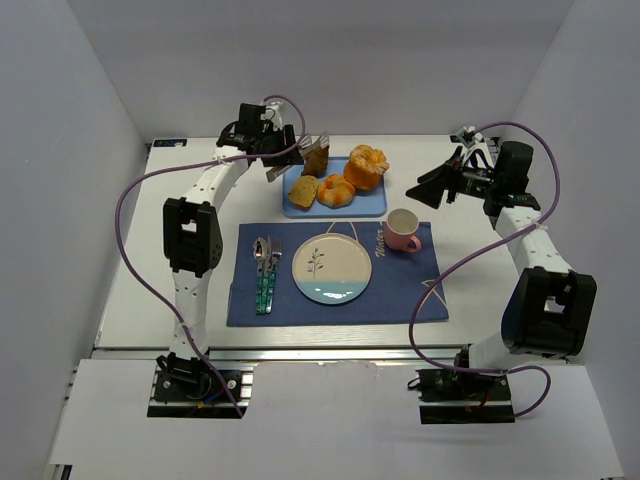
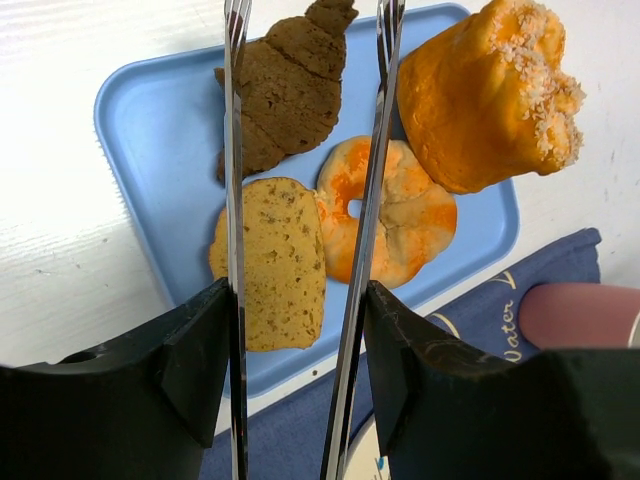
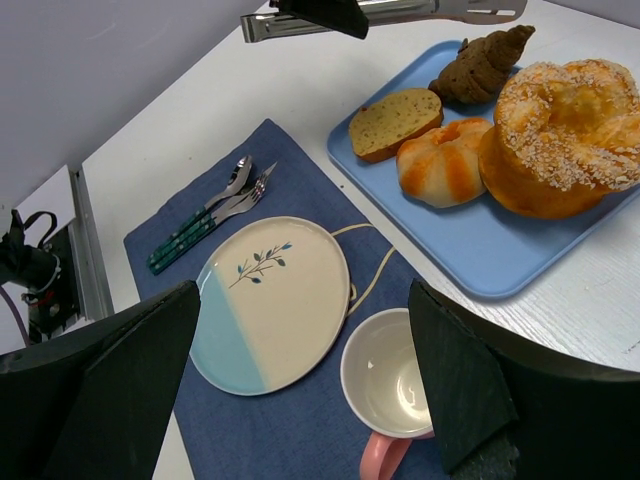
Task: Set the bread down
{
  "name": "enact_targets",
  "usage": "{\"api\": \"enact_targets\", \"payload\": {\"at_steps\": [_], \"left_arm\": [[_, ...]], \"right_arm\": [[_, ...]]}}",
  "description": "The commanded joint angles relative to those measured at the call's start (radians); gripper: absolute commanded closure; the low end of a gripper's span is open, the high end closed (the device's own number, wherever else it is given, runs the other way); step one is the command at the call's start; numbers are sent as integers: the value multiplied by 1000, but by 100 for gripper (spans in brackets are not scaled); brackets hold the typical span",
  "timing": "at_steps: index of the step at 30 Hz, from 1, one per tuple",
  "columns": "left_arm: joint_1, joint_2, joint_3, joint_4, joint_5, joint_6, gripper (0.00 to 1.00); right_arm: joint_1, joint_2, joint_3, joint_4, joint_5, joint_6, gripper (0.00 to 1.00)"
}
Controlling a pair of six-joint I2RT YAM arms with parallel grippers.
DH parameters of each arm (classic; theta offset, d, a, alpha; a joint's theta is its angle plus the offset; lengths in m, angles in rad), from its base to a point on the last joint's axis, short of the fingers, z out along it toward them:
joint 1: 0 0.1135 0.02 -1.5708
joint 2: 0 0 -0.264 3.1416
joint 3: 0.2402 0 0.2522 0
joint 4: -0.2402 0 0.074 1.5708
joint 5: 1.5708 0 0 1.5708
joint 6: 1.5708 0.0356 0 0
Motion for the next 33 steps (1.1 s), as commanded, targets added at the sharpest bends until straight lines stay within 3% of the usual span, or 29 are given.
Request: {"api": "enact_targets", "payload": {"at_steps": [1,9,17,27,33], "left_arm": [[-31,-22,19,5,-18,54,38],[-72,-18,37,-24,-101,117,38],[-121,13,73,-79,-288,172,38],[-161,31,91,-95,-351,208,39],[-173,38,91,-106,-400,217,46]], "right_arm": [[-6,-24,-6,45,-25,13,11],[-8,-26,-14,45,-33,16,11],[-11,-27,-18,51,-40,24,11],[-12,-30,-35,71,-46,44,11],[-12,-30,-40,88,-51,59,11]]}}
